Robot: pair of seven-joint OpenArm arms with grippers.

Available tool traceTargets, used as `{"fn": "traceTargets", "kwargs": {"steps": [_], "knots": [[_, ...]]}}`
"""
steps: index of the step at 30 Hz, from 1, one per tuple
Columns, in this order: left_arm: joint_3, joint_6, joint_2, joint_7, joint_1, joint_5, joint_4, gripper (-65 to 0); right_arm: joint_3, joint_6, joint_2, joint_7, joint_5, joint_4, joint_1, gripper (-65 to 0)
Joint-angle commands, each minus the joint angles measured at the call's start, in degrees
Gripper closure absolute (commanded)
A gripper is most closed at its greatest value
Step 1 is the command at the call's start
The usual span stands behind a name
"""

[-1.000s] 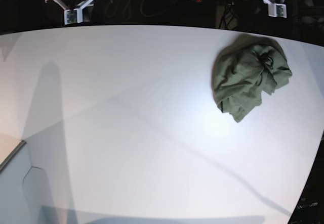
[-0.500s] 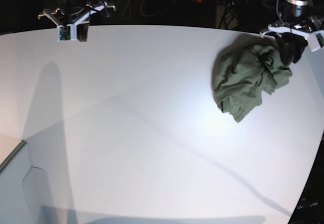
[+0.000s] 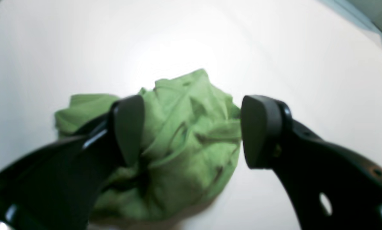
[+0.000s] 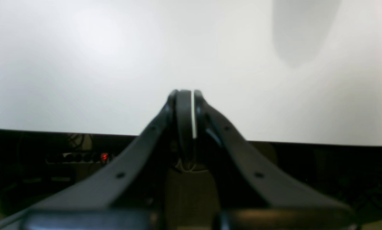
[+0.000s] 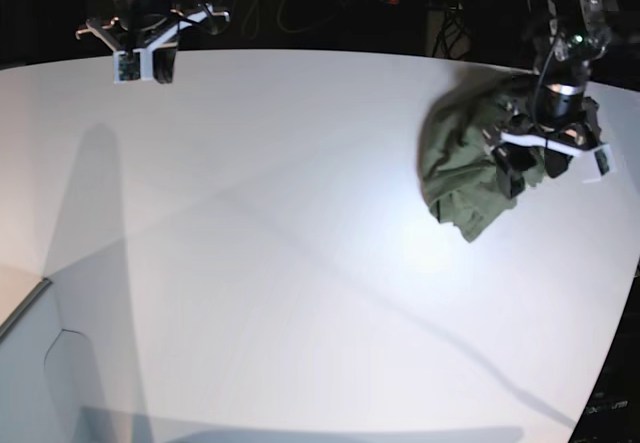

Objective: Layout the t-shirt on the table in an organized manner, then fold the t-shirt properly
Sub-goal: 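Lower the left gripper onto the crumpled green t-shirt and grasp it, then lift the t-shirt with the left gripper and drag it across the table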

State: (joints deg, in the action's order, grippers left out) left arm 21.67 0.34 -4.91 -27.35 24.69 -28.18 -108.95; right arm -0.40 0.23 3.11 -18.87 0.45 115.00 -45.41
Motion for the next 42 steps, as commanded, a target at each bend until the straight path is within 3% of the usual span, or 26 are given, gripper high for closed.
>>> {"fn": "traceTargets", "kwargs": {"steps": [1,5,11,17,19,23,26,29,33,36,42], "knots": [[0.3,-0.1,-0.1,0.1,-0.8,-0.2,-0.3,-45.7,0.1,0.1,0.2,1.3,0.0,0.9,-0.4,0.0],[0.3,0.0,-0.1,-1.5,-2.2,-0.1,2.1,-45.7,0.4,0.1,0.2,1.1,0.0,0.8,0.5,0.0],[0.1,0.0,0.3,-1.1,-2.6,5.3,7.3,-45.7,0.4,0.1,0.2,-6.0,0.0,0.8,3.3,0.0],[-0.3,-0.5,0.3,-1.2,-5.2,5.8,11.4,-42.8,0.2,0.1,0.0,-9.7,0.0,0.8,5.3,0.0],[-0.3,-0.6,0.2,-1.3,-5.9,5.4,12.2,-33.1,0.2,0.1,0.0,-9.8,0.0,0.8,5.3,0.0],[-0.3,-0.2,0.3,-1.5,-6.1,5.3,11.3,0.0,0.2,0.1,0.0,-9.8,0.0,0.8,5.3,0.0],[-0.3,-0.1,1.2,-1.5,-6.3,5.3,7.6,-2.9,0.2,0.1,0.0,-9.8,0.0,0.8,5.9,0.0],[-0.4,-0.1,2.3,-1.7,-8.6,5.4,1.9,-0.1,0.4,0.1,0.0,-10.3,0.0,0.8,6.1,0.0],[-5.7,-0.1,2.9,-3.3,-14.4,5.5,-3.4,-0.3,0.5,0.1,0.0,-11.1,0.0,0.9,7.8,0.0],[-10.6,-0.1,3.4,-3.3,-19.3,5.6,-3.3,-0.3,0.5,0.1,0.1,-11.6,0.0,0.9,8.4,0.0],[-18.1,-0.3,9.3,-3.6,-26.1,6.0,4.3,-0.6,0.6,0.1,0.1,-13.1,0.0,0.9,9.1,0.0]]}}
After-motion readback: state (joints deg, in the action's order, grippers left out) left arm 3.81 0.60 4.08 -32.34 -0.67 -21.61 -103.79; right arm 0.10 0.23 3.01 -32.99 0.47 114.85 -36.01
